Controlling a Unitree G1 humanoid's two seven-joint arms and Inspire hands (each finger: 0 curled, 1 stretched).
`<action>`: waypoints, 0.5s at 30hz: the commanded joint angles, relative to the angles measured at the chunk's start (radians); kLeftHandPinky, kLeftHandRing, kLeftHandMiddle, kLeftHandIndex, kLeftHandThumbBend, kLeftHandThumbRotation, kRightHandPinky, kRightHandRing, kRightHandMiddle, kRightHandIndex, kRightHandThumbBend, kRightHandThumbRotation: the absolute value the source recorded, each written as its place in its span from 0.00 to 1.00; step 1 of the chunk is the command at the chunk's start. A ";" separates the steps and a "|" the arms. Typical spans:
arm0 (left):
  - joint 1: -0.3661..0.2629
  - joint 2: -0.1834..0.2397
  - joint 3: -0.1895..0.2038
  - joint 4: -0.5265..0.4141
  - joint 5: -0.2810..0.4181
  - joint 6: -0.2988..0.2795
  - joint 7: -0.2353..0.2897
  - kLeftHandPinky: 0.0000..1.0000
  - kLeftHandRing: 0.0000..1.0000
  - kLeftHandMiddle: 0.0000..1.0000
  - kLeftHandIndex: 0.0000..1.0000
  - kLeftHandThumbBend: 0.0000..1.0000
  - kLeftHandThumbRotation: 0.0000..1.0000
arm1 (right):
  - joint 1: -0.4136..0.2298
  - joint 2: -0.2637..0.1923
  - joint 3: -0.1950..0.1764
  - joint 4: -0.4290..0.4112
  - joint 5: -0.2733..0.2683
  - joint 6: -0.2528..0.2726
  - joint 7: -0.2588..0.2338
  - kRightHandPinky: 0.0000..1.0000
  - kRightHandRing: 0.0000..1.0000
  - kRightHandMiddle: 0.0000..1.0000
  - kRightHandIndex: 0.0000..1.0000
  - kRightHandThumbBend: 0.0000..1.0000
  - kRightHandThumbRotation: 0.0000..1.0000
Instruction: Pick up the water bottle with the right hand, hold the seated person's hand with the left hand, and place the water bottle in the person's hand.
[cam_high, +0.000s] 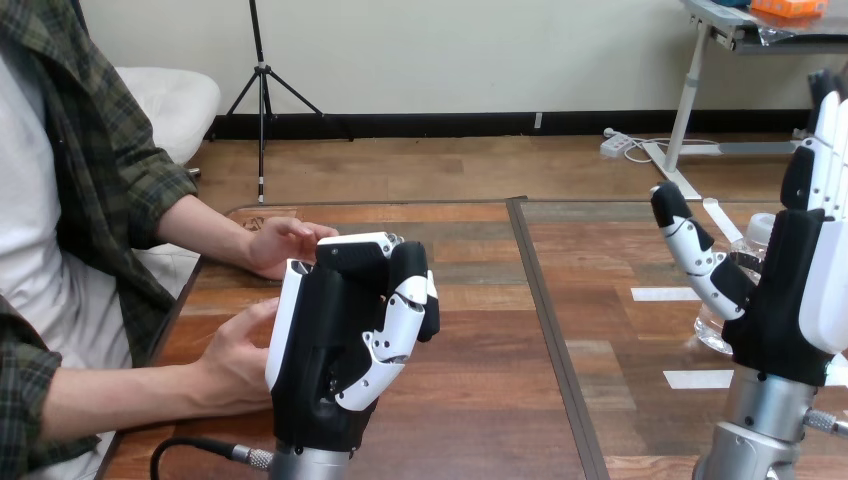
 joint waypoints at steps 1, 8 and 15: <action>-0.055 -0.045 0.012 0.008 -0.012 -0.014 -0.006 0.06 0.10 0.19 0.26 0.04 0.00 | -0.049 -0.037 0.013 -0.065 -0.018 0.035 -0.013 1.00 1.00 1.00 1.00 0.61 0.71; -0.059 -0.045 0.016 0.013 -0.016 -0.017 -0.009 0.06 0.10 0.19 0.27 0.05 0.00 | -0.048 -0.052 0.018 -0.090 -0.041 0.104 -0.002 1.00 1.00 1.00 1.00 0.58 0.68; -0.059 -0.045 0.020 0.015 -0.008 -0.019 -0.006 0.05 0.09 0.19 0.26 0.04 0.00 | -0.036 -0.067 0.031 -0.145 -0.080 0.226 0.041 1.00 1.00 1.00 0.98 0.54 0.62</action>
